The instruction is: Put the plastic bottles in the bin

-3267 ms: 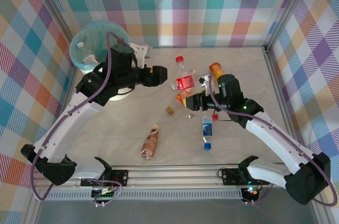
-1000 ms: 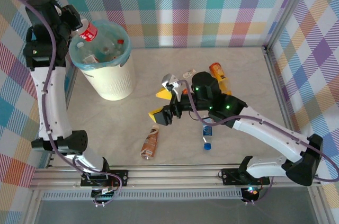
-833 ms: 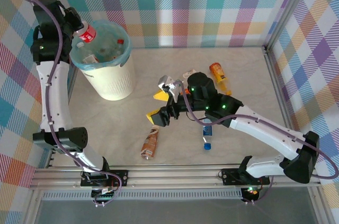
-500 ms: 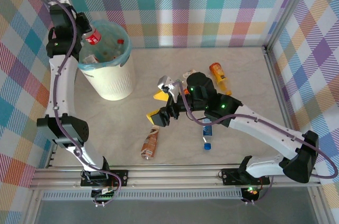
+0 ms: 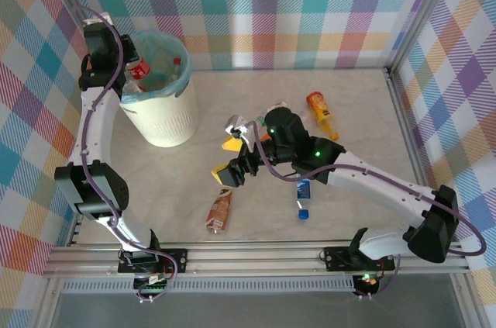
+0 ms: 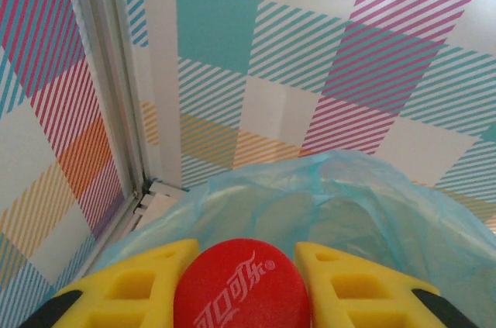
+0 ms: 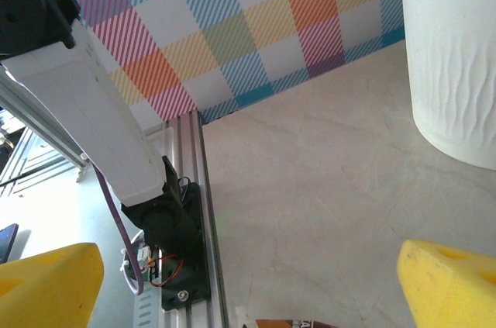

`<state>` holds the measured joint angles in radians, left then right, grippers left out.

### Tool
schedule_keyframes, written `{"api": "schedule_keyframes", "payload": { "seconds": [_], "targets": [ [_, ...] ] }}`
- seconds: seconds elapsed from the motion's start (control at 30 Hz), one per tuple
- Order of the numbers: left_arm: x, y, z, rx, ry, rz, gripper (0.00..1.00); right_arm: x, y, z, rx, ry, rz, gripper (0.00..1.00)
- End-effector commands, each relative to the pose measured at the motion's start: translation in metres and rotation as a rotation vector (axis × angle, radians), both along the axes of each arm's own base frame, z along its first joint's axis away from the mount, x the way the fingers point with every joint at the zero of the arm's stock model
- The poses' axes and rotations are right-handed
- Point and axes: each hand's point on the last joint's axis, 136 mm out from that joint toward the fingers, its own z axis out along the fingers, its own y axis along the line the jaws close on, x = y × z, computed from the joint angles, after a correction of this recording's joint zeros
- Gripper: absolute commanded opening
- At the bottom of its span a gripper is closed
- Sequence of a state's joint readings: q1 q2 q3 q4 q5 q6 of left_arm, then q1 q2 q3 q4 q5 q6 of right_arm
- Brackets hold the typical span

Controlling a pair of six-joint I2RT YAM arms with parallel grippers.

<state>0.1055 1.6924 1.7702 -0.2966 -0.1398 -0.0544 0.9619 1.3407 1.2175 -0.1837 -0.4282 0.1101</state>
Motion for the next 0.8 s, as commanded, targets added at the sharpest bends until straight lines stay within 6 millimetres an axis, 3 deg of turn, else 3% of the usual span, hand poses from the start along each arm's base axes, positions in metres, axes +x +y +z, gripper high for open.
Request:
{"api": "schedule_keyframes", "payload": {
  "seconds": [0.0, 0.13, 0.27, 0.37, 0.5, 0.63, 0.77],
  "targets": [
    [-0.004, -0.005, -0.062, -0.012, 0.191, -0.032, 0.05, -0.007, 0.003, 0.007, 0.010, -0.022, 0.045, 0.97],
    [-0.010, 0.011, -0.062, -0.017, 0.215, 0.061, 0.02, -0.007, 0.001, 0.005, 0.003, -0.026, 0.042, 0.97],
    [-0.020, 0.034, -0.062, -0.161, 0.239, 0.171, 0.00, -0.006, 0.001, 0.004, 0.000, -0.029, 0.039, 0.97],
    [-0.016, 0.024, -0.046, -0.263, 0.193, 0.107, 0.00, -0.008, 0.001, 0.005, 0.002, -0.029, 0.047, 0.97],
    [-0.016, 0.009, -0.007, -0.320, 0.111, 0.033, 0.00, -0.009, 0.002, 0.006, 0.003, -0.031, 0.050, 0.97],
    [-0.025, 0.000, 0.031, -0.343, 0.029, -0.014, 0.00, -0.009, 0.002, 0.004, -0.001, -0.028, 0.053, 0.96],
    [-0.036, -0.013, 0.050, -0.359, -0.013, -0.062, 0.00, -0.010, 0.003, 0.002, -0.003, -0.025, 0.058, 0.96]
  ]
}}
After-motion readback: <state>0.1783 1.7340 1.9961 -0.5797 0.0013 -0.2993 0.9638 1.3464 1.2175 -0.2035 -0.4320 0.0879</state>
